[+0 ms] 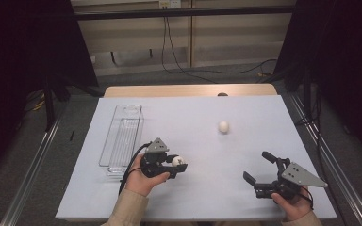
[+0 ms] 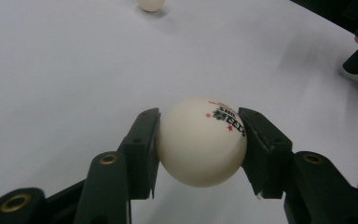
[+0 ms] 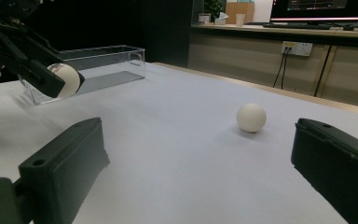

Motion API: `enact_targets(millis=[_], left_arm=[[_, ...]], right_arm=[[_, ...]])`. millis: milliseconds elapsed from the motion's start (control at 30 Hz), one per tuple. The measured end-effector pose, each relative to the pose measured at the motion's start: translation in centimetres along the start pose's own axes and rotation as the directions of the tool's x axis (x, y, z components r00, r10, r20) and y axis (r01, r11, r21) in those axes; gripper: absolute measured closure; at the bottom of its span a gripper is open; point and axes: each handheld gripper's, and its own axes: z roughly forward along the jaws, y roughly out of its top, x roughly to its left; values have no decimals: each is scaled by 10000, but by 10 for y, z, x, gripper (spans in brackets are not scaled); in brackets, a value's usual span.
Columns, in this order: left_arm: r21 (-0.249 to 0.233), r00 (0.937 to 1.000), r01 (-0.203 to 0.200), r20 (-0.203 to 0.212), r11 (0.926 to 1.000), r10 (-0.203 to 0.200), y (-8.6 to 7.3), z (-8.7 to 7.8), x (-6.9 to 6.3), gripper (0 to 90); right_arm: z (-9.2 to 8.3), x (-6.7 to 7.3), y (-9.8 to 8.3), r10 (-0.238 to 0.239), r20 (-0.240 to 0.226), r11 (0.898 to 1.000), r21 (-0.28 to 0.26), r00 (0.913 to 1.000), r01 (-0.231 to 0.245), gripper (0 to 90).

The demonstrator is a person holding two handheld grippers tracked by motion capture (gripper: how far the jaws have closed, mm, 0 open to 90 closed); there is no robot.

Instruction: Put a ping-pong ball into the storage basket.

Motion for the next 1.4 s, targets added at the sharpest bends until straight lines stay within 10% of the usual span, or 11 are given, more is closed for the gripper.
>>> enact_targets(millis=[1400], left_arm=[[-281,9982,375,-452,9989,-387,-1,-19,13,509]], right_arm=[[0,0,0,1,-2,10000,6,10000,-1,27]])
